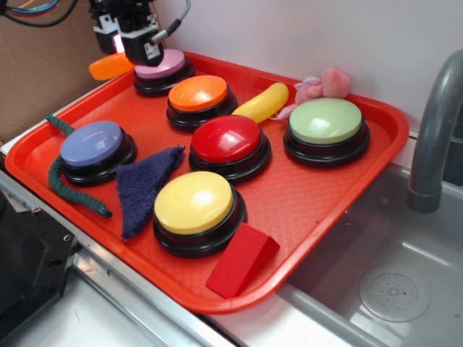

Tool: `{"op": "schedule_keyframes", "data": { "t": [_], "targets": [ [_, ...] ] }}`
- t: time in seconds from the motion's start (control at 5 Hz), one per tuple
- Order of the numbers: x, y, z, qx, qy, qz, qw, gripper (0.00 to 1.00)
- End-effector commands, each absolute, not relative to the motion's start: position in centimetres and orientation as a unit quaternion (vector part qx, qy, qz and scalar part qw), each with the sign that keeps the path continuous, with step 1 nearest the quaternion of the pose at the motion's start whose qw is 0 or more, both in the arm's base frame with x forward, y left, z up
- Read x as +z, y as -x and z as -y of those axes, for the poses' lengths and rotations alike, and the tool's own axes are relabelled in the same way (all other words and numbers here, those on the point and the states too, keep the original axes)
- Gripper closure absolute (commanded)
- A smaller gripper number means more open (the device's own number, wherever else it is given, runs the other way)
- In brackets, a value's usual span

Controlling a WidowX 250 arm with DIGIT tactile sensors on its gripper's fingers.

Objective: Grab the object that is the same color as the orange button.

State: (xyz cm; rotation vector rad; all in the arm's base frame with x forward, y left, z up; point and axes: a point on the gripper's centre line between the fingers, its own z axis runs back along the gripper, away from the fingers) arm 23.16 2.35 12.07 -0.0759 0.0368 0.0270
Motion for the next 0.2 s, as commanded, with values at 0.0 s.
{"op": "schedule_keyframes", "data": {
  "t": [0.0],
  "targets": [
    [13.1,-21.72,-0.15,0.002,0.036,-0.001,0.999,1.0]
  ]
}}
